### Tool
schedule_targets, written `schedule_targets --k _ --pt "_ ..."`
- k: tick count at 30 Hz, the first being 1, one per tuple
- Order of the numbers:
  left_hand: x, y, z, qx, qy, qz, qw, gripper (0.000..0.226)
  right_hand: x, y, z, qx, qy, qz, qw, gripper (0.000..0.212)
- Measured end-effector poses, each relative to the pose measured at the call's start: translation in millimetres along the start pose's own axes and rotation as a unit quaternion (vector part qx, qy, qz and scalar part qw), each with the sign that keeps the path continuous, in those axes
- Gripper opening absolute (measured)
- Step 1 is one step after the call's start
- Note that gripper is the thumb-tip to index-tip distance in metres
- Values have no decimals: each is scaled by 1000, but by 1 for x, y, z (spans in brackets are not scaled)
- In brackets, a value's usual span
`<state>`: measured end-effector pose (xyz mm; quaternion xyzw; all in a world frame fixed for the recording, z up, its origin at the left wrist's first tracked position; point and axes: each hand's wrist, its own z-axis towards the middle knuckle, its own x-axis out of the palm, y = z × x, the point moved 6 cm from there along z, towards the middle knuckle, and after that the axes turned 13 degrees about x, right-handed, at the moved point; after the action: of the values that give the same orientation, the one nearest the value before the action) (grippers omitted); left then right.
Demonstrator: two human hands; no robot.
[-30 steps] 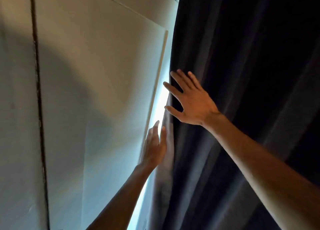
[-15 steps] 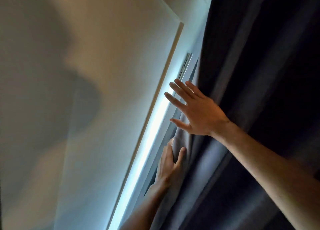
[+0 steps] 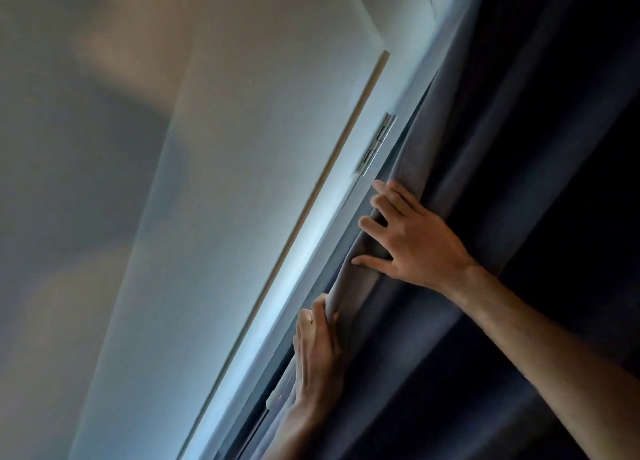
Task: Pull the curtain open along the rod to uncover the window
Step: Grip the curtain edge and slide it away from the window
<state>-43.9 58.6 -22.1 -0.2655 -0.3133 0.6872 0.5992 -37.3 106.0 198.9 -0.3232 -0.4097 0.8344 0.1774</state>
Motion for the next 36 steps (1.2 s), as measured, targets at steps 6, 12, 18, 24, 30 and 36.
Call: schedule_targets --k 6,12,18,24,30,36 --pt "-15 1 -6 -39 -14 43 998 20 -7 0 13 -65 -57 -25 996 67" --pt "-20 -12 -16 -34 6 56 998 20 -9 0 13 -81 -100 -54 990 67" --pt "-23 -30 -23 -10 -35 86 996 33 -17 -5 6 -81 -109 -51 989 70" --pt "-28 -33 -22 -46 -79 96 991 33 -28 -3 1 -84 -113 -62 988 71" --pt "-33 -35 -19 16 -82 142 986 33 -47 -12 -24 -39 -132 -62 989 71" --pt "-13 -51 -40 43 -59 93 993 24 -70 -27 -62 -16 -115 -79 990 71"
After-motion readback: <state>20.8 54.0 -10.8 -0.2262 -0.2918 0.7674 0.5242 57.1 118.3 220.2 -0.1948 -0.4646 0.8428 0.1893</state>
